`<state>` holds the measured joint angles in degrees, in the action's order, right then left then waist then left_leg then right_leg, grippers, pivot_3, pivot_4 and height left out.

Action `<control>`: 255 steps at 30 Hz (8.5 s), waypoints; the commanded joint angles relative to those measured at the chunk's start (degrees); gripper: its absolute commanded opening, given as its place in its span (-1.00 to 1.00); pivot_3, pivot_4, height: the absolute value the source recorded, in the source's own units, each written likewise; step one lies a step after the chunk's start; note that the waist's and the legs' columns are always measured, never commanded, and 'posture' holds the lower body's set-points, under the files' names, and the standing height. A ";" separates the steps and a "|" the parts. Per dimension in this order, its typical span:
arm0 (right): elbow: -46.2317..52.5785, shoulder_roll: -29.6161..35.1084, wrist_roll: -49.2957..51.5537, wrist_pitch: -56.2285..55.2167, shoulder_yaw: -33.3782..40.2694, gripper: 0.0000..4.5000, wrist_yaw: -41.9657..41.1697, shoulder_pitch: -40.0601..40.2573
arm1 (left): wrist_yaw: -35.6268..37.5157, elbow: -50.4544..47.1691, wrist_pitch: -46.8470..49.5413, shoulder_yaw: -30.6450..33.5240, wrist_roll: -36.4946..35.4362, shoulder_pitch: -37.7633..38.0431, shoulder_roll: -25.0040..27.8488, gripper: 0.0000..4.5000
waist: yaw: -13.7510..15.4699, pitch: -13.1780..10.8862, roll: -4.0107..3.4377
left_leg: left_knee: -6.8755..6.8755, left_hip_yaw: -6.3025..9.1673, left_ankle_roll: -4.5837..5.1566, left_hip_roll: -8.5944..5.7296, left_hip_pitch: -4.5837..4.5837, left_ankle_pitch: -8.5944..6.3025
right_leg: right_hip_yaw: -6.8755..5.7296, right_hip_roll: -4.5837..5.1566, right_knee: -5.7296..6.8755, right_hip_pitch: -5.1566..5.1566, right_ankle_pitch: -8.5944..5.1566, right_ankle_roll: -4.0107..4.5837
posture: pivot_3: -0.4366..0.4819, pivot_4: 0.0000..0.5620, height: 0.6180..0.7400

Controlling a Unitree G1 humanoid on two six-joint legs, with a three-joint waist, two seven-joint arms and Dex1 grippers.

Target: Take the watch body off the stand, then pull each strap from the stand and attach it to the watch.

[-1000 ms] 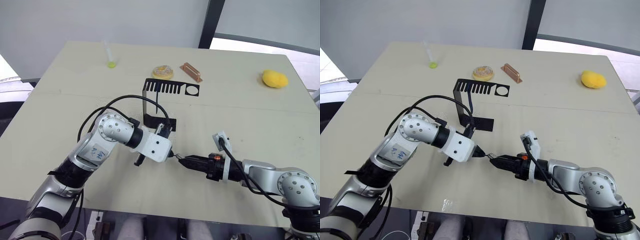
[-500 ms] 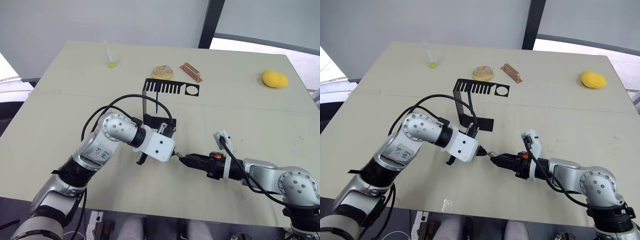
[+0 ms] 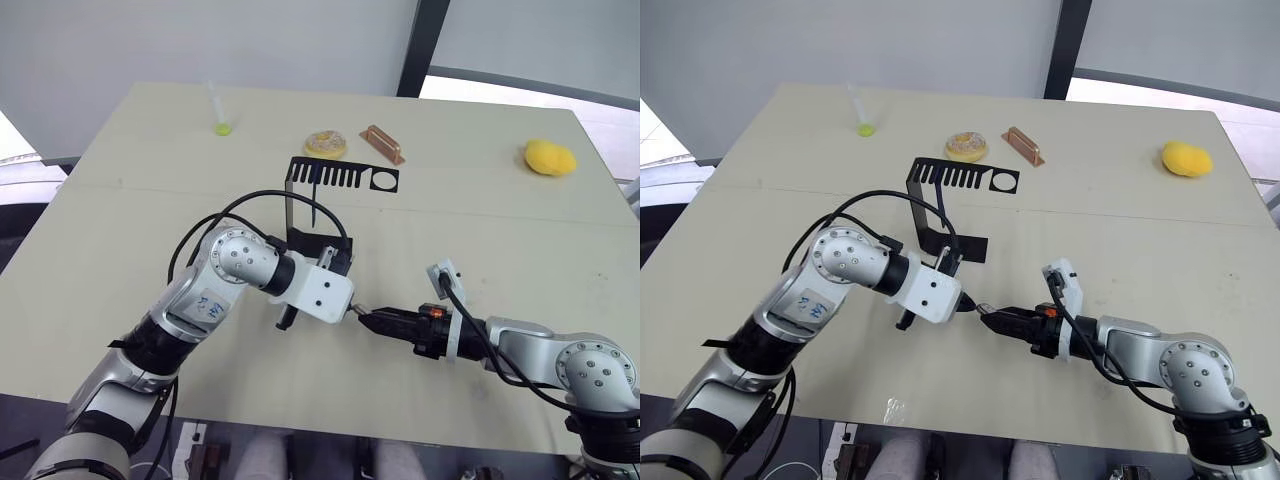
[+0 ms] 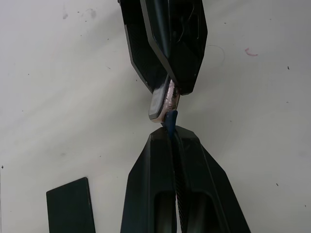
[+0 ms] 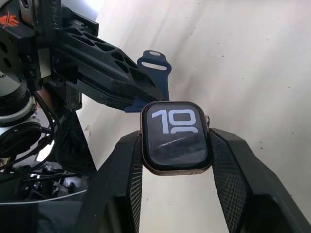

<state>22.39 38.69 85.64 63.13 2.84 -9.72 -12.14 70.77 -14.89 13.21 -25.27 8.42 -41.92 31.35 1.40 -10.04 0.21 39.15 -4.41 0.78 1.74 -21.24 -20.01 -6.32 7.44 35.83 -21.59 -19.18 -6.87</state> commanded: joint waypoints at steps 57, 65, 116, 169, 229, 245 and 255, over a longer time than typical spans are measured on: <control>10.86 13.42 -58.76 -52.21 -8.52 -0.33 -38.17 9.99 | 4.67 -2.10 -5.97 32.17 -31.00 22.92 13.86 1.00 | 0.01 -0.01 -0.01 | 0.05 0.29 0.10 -0.13 -0.06 -0.06 | 0.05 0.06 -0.19 0.10 0.05 -0.09 | -0.05 -0.47 1.00; 2.71 11.58 -70.63 -74.34 -7.64 -0.33 -44.61 9.77 | 4.27 -2.06 -4.76 39.84 -38.16 33.37 15.17 1.00 | -0.71 -0.02 -0.01 | 0.04 0.10 0.01 -0.03 0.06 -0.01 | 0.04 0.00 -0.17 0.11 0.10 -0.18 | -0.05 -0.47 1.00; -36.32 11.30 -64.36 -76.34 18.81 0.97 -55.23 14.18 | -7.05 8.83 -14.21 61.01 -35.99 56.10 12.24 1.00 | -1.51 -0.04 -0.06 | -0.06 -0.02 0.07 -0.03 0.21 -0.05 | 0.06 0.07 -0.18 0.18 0.08 -0.15 | -0.05 -0.47 1.00; -77.85 -30.92 -82.75 -74.33 -9.91 -0.96 -33.04 -35.48 | -59.67 -20.02 6.04 21.74 -15.80 40.77 -16.41 1.00 | -3.06 0.02 -0.12 | 0.02 0.11 -0.07 -0.02 0.19 0.02 | 0.17 0.05 0.08 0.13 0.09 -0.15 | -0.05 -0.47 1.00; -71.81 -33.03 -83.70 -71.04 -11.12 -1.00 -36.48 -31.03 | -70.95 5.32 -5.74 19.90 -2.09 19.72 -29.70 -0.97 | -3.04 0.08 -0.12 | 0.00 0.17 -0.11 0.00 0.18 0.05 | 0.03 0.06 0.09 0.13 0.09 -0.15 | -0.05 -0.47 1.00; -72.32 -33.15 -84.45 -70.67 -11.11 -1.00 -35.05 -30.96 | -68.91 2.66 -5.77 20.55 -4.62 20.18 -29.61 -0.97 | -3.03 0.08 -0.12 | 0.00 0.19 -0.11 0.00 0.18 0.05 | 0.02 0.07 0.09 0.14 0.09 -0.15 | -0.05 -0.47 1.00; -72.26 -33.61 -85.17 -68.41 -11.54 -1.00 -34.31 -30.56 | -66.62 2.78 -5.44 19.76 -6.03 20.12 -29.85 -0.97 | -3.08 0.10 -0.09 | -0.01 0.19 -0.11 0.00 0.20 0.05 | 0.02 0.07 0.09 0.16 0.09 -0.15 | -0.05 -0.47 1.00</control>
<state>-47.04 5.92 2.32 -8.45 -6.53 -44.32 -45.44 3.92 -10.22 8.73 -5.22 2.74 -21.54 2.02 -1.68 -9.94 0.12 39.14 -4.23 0.67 1.74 -21.04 -19.97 -6.30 7.50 35.92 -21.42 -19.09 -7.02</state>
